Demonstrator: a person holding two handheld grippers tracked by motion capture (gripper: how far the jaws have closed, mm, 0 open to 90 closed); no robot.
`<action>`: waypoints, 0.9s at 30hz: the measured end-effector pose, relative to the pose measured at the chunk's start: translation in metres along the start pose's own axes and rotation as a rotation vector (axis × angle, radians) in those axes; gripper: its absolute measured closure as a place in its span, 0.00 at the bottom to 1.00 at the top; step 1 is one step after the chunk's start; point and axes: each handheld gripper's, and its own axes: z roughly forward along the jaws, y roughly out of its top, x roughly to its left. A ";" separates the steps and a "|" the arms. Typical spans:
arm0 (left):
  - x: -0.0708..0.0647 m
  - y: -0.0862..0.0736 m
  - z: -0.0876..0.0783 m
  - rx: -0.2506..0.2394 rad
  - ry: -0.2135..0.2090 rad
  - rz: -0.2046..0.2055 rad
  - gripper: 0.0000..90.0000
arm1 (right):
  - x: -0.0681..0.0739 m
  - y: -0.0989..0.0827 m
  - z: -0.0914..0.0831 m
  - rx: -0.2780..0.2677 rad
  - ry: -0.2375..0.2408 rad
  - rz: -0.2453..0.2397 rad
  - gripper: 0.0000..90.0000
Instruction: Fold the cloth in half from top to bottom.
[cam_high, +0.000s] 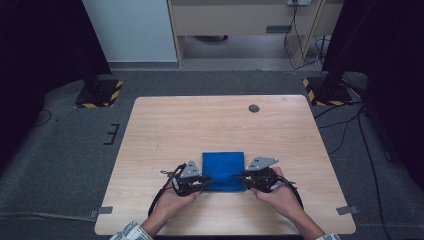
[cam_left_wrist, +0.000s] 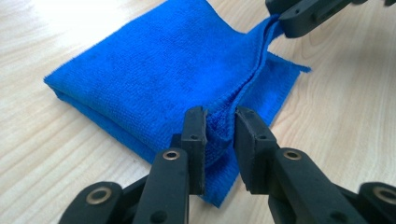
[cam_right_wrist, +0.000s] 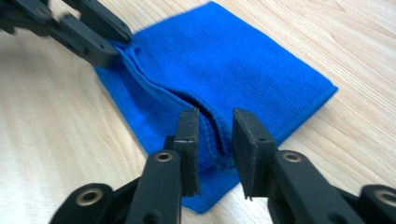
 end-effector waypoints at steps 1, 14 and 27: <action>-0.001 -0.001 0.000 0.000 -0.007 -0.002 0.82 | 0.002 0.001 -0.001 -0.002 0.000 -0.004 0.78; -0.010 -0.006 -0.005 -0.001 -0.012 0.017 0.73 | 0.004 0.004 0.014 0.016 -0.013 -0.001 0.72; 0.000 0.005 -0.025 -0.079 0.057 0.014 0.46 | -0.014 0.004 0.009 -0.026 -0.077 0.051 0.44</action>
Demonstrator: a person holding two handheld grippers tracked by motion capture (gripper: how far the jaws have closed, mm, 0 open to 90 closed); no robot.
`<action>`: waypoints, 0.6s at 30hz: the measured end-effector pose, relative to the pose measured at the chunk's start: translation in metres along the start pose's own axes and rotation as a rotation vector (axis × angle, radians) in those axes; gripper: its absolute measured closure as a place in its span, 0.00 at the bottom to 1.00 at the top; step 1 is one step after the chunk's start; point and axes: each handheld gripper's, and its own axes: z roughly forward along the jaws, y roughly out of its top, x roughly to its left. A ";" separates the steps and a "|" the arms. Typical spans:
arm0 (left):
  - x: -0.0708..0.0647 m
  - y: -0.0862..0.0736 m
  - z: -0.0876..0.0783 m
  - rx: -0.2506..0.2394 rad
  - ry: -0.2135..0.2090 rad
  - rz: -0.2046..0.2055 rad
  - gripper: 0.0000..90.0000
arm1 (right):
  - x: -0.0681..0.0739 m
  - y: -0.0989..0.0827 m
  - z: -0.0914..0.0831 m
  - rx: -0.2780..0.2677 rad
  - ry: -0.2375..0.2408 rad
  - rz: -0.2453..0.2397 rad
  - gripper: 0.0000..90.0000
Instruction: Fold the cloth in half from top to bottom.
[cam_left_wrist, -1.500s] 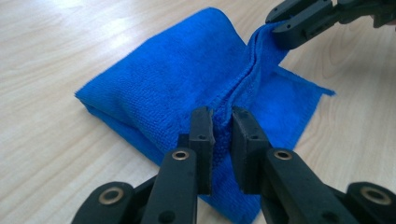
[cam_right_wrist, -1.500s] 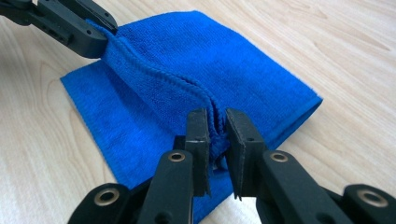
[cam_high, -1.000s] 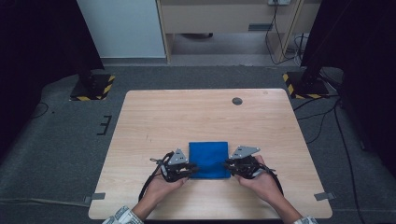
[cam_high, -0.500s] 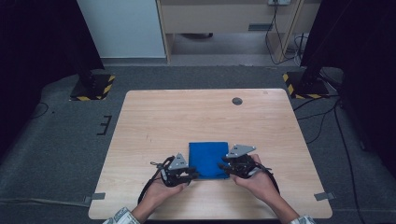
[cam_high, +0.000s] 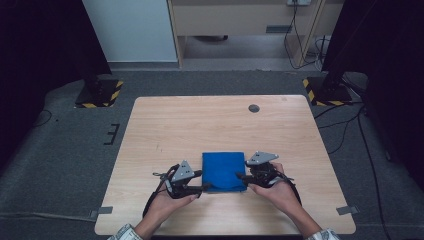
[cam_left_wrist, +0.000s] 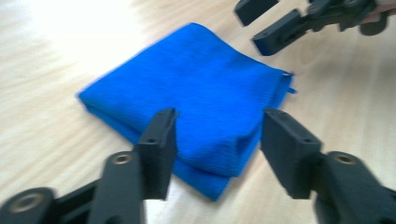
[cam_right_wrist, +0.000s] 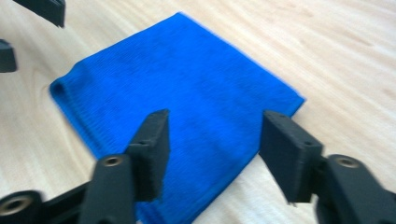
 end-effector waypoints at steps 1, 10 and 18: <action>0.002 0.001 0.000 -0.003 0.011 -0.009 0.42 | -0.002 0.001 0.000 -0.008 -0.007 0.000 0.42; 0.037 0.005 -0.009 -0.016 0.123 -0.060 0.19 | -0.027 0.001 -0.002 -0.040 -0.097 0.067 0.20; 0.069 -0.011 -0.012 0.030 0.191 -0.118 0.12 | -0.053 -0.007 -0.009 -0.041 -0.148 0.140 0.15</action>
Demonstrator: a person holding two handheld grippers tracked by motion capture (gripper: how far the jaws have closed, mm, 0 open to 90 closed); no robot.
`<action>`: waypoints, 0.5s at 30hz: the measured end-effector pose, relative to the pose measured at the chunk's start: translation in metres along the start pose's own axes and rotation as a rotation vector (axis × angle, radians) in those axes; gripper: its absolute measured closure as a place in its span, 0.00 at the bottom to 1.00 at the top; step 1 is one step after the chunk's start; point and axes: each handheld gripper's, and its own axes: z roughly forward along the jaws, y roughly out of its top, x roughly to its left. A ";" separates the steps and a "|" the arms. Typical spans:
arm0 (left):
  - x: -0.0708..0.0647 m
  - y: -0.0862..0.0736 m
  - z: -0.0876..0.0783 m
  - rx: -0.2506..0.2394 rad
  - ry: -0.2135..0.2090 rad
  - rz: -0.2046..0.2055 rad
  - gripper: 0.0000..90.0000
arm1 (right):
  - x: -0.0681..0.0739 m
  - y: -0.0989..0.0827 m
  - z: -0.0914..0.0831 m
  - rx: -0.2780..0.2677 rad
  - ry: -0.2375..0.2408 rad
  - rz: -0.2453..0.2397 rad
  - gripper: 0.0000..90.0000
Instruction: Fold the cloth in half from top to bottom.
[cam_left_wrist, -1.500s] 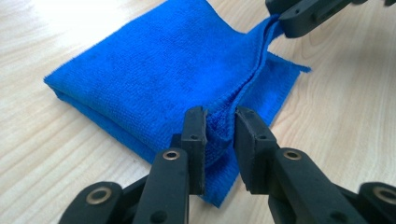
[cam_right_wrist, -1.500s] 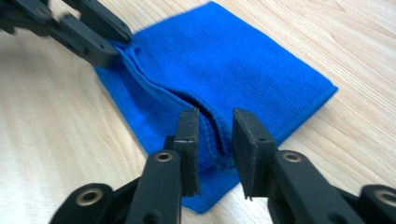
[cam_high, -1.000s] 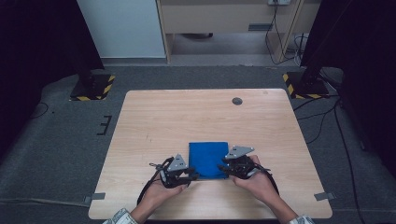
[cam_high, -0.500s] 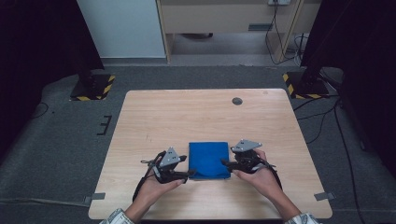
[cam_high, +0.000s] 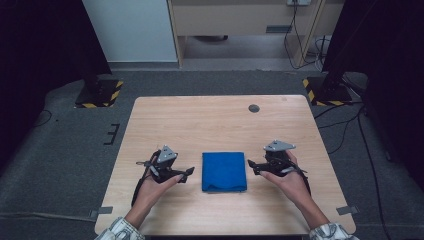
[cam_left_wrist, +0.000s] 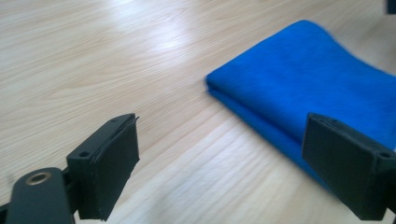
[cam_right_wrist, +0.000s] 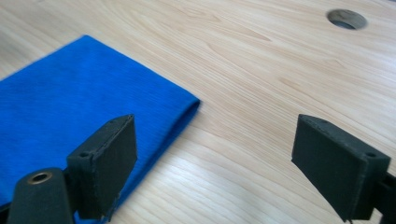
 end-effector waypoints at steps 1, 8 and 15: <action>0.004 -0.001 0.000 0.004 0.009 -0.003 0.12 | -0.002 -0.001 0.000 0.003 -0.003 0.005 0.15; 0.029 -0.008 -0.003 0.025 0.052 -0.049 0.11 | -0.028 -0.010 -0.003 0.015 -0.054 0.075 0.12; 0.043 -0.013 -0.006 0.040 0.077 -0.065 0.11 | -0.050 -0.016 -0.008 0.016 -0.093 0.121 0.12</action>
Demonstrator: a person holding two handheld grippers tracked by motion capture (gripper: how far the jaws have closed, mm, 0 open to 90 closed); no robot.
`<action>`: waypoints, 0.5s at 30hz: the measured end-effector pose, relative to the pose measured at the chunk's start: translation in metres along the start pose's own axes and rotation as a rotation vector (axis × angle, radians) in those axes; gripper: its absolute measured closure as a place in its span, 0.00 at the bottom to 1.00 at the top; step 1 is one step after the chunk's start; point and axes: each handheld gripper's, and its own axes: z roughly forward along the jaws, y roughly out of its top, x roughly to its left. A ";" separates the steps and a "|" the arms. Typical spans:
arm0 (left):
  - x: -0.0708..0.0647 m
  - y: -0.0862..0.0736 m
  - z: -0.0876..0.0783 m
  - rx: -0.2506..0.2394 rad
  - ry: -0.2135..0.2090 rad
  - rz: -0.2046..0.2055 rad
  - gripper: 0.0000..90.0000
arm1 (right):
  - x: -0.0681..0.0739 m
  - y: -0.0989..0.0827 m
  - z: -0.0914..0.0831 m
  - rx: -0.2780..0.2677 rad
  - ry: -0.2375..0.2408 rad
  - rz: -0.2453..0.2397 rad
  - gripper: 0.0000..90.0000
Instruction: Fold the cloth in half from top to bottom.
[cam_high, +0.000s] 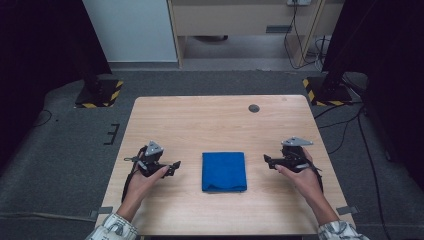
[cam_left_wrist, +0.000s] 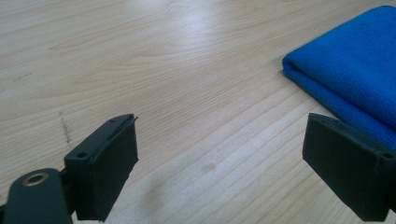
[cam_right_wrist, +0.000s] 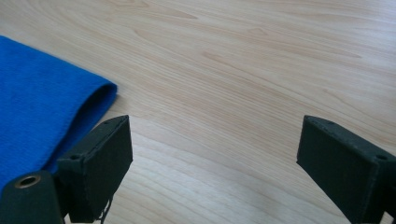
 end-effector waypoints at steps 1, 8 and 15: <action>0.001 0.000 0.000 0.003 0.003 0.001 0.11 | -0.004 -0.001 0.000 -0.001 -0.006 0.005 0.12; 0.017 -0.004 0.003 0.064 0.037 0.026 0.10 | -0.027 -0.007 0.000 0.019 -0.043 0.055 0.11; 0.035 -0.009 0.010 0.100 0.076 0.003 0.09 | -0.052 -0.016 0.003 0.047 -0.105 0.124 0.11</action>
